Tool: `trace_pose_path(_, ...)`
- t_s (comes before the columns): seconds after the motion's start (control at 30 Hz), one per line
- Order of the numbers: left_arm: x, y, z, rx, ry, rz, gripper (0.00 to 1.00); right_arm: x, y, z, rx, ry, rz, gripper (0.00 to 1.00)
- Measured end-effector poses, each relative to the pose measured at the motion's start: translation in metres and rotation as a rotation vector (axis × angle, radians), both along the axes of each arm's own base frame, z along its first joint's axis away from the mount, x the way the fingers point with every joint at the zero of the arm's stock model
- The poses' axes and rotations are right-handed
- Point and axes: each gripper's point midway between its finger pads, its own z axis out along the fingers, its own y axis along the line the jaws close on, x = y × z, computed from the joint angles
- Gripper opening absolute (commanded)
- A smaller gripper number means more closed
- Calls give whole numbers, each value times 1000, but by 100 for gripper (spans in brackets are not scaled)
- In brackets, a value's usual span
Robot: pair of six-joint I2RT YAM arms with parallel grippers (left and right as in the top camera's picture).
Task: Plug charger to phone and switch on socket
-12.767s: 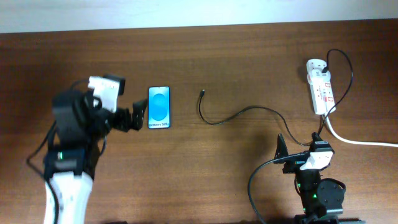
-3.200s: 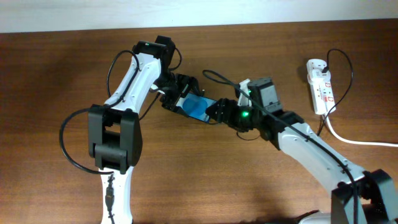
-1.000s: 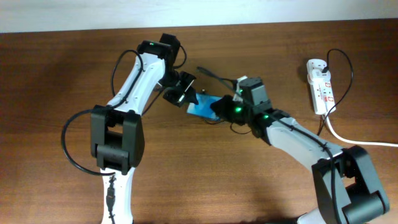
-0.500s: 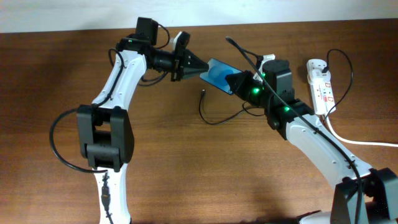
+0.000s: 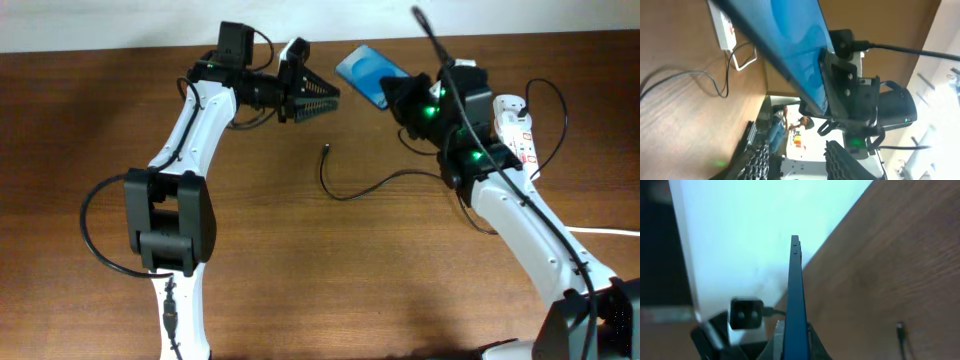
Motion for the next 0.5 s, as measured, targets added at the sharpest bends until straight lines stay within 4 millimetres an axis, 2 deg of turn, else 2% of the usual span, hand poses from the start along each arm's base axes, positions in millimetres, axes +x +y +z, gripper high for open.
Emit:
trace_pose_path(0.33, 43, -7, 34, -7, -90, 91, 52, 13, -10, 24, 265, 19, -160, 4)
trace_pose_path(0.5, 60, -8, 46, -6, -22, 169, 59, 18, -8, 44, 330, -45, -190, 4)
